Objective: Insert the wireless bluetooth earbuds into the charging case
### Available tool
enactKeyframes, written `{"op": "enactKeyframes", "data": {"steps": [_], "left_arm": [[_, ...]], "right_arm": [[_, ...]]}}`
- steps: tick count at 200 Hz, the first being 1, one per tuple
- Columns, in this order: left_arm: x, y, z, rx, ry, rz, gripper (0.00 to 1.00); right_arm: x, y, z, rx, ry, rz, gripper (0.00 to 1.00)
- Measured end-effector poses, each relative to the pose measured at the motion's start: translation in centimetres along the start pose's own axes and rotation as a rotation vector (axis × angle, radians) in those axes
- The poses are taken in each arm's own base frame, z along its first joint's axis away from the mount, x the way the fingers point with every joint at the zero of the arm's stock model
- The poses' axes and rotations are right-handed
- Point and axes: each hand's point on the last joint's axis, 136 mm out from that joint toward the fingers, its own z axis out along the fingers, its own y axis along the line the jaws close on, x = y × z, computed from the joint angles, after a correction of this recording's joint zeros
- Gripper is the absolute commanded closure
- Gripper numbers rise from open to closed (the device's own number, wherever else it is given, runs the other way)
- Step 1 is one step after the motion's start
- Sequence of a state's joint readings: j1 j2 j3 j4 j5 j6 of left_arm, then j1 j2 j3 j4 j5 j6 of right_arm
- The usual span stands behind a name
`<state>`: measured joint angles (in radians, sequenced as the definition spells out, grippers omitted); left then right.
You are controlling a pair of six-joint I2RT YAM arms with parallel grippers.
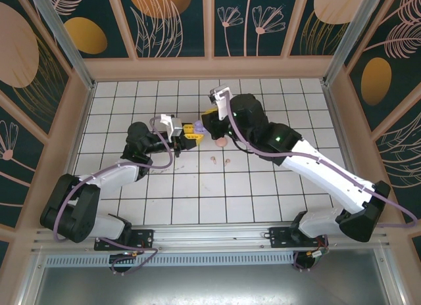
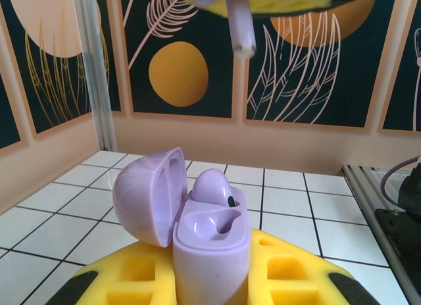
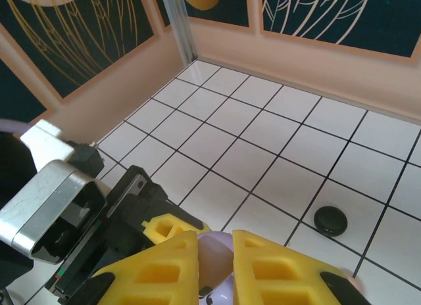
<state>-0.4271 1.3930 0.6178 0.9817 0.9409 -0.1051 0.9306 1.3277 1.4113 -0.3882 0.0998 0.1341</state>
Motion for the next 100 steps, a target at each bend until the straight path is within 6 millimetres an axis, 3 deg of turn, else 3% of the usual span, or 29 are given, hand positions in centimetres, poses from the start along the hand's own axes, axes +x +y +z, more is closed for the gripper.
{"op": "enactKeyframes", "data": {"steps": [65, 100], "left_arm": [[-0.2, 0.0, 0.1, 0.007, 0.0, 0.001, 1.0], [-0.2, 0.0, 0.1, 0.007, 0.002, -0.002, 1.0]], "right_arm": [[2.7, 0.6, 1.9, 0.026, 0.084, -0.054, 0.84], [2.9, 0.5, 2.1, 0.044, 0.089, -0.058, 0.84]]}}
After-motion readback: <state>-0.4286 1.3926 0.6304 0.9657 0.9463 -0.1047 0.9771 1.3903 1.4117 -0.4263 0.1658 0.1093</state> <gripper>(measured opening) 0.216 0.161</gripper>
